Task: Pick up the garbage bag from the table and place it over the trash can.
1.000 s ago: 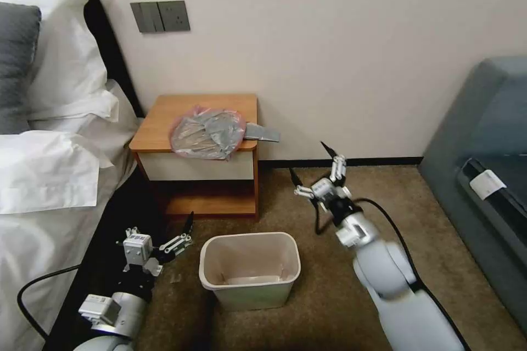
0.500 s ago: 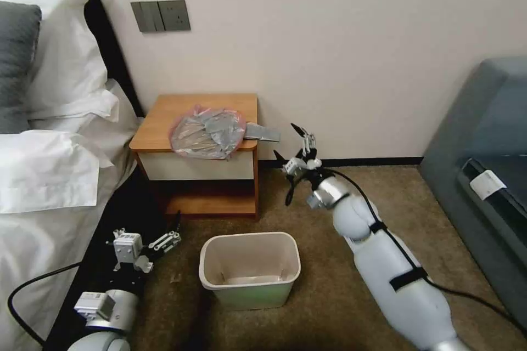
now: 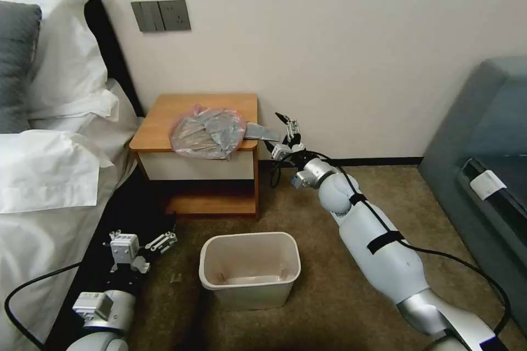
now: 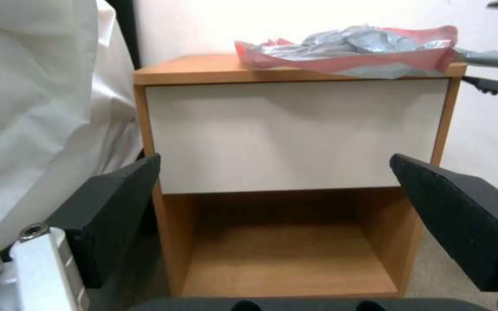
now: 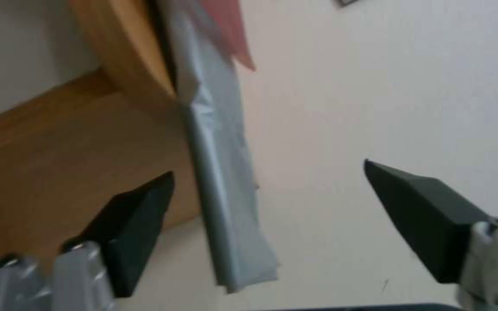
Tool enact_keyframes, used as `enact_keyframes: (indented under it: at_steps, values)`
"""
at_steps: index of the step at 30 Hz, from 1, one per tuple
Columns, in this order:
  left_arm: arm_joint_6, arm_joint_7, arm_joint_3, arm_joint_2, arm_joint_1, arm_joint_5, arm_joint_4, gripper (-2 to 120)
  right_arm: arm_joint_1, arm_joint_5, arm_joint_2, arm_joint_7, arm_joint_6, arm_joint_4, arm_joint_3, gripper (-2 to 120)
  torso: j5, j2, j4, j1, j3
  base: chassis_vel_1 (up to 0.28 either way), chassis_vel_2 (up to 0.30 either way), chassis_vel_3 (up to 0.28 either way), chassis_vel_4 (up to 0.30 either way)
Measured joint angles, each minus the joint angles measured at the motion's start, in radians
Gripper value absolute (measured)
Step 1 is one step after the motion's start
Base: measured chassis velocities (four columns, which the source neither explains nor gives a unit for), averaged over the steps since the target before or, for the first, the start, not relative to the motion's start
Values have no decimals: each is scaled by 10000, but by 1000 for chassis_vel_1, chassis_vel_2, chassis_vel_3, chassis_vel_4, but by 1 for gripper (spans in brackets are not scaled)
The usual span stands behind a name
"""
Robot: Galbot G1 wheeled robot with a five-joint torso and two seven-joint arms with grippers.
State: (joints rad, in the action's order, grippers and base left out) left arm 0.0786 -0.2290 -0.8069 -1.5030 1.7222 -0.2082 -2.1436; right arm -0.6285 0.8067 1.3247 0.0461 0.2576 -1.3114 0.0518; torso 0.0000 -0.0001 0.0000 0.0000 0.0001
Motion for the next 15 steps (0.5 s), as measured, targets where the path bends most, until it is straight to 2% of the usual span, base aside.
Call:
enact_keyframes:
  at_steps: [2,5,7,9,10,12,15]
  values:
    - [3,0,-6,-1,6,1,-21,99,0,-7,13,6,0,34,-35,82,0,0,-1,-1,0,0,0,0,0]
    - [6,-1,-7,2,4,3,-35,99,-33,-20,78,6,-24,65,-69,67,0,0,0,0,0,0,0,0,0]
    - [6,-1,0,1,0,6,-35,99,-41,-20,77,6,-36,64,-81,64,0,0,0,0,-1,0,0,0,0]
    - [6,-1,26,-5,-5,14,-35,99,-52,-27,61,7,-54,63,-105,52,1,1,-1,0,0,0,0,0,0]
    - [6,-1,26,-5,-5,14,-35,99,-52,-27,61,7,-54,63,-105,52,1,1,-1,0,0,0,0,0,0]
    - [6,2,32,-6,-5,17,-39,99,-53,-35,56,3,-61,63,-111,41,-1,1,0,0,-1,0,0,0,0]
    - [6,2,31,-2,0,18,-71,99,-57,-41,70,2,-68,63,-117,33,0,1,0,0,-1,0,0,0,0]
